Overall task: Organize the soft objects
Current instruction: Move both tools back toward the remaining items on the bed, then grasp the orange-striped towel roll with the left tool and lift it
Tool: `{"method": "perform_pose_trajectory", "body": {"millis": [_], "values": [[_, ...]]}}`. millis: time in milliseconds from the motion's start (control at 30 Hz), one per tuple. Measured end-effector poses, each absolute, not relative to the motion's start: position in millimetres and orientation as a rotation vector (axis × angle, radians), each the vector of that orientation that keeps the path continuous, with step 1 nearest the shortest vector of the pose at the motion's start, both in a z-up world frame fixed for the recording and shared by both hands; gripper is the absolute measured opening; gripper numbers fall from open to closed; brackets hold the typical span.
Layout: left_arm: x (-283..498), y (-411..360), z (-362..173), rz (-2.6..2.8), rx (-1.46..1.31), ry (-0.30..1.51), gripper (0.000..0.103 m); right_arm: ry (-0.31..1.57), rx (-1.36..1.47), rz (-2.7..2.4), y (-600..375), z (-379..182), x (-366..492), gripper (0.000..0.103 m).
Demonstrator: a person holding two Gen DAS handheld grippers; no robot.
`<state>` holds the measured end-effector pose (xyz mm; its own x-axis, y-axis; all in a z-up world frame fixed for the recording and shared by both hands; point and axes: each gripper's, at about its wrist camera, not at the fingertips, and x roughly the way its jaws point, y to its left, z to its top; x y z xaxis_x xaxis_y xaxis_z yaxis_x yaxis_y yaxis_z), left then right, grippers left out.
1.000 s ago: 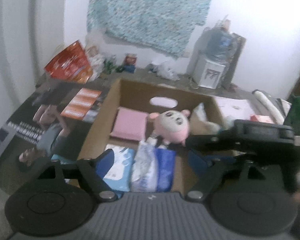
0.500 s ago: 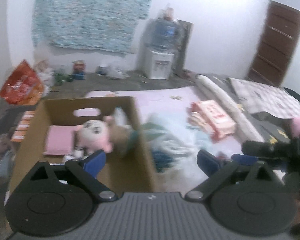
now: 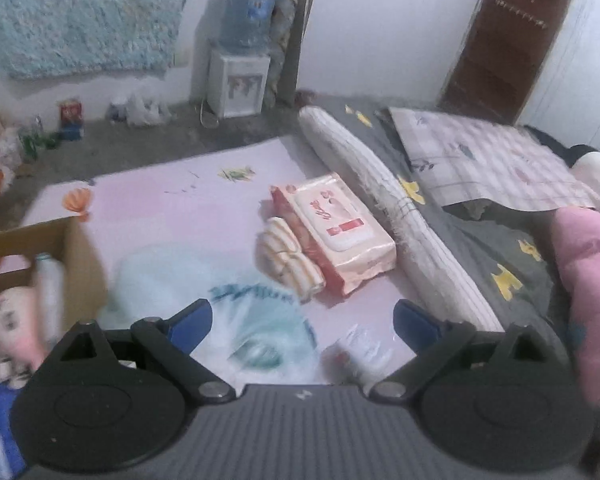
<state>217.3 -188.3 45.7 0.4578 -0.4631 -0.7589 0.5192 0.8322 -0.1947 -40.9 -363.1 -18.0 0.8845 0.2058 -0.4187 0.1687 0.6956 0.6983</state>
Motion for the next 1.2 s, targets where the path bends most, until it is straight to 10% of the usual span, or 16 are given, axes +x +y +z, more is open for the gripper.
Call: {"method": "perform_pose_trajectory", "body": {"millis": [267,1200], "values": [[304.9,-269.7,-28.2,-0.520,0.062,1.107,0.066,0.503,0.810,0.000,-373.9,-32.3,-33.7,0.089],[349.8,-279.2,-61.6,-0.408,-0.106,1.190,0.042,0.533,0.848,-0.021,-393.4,-47.0,-41.3,0.089]]}}
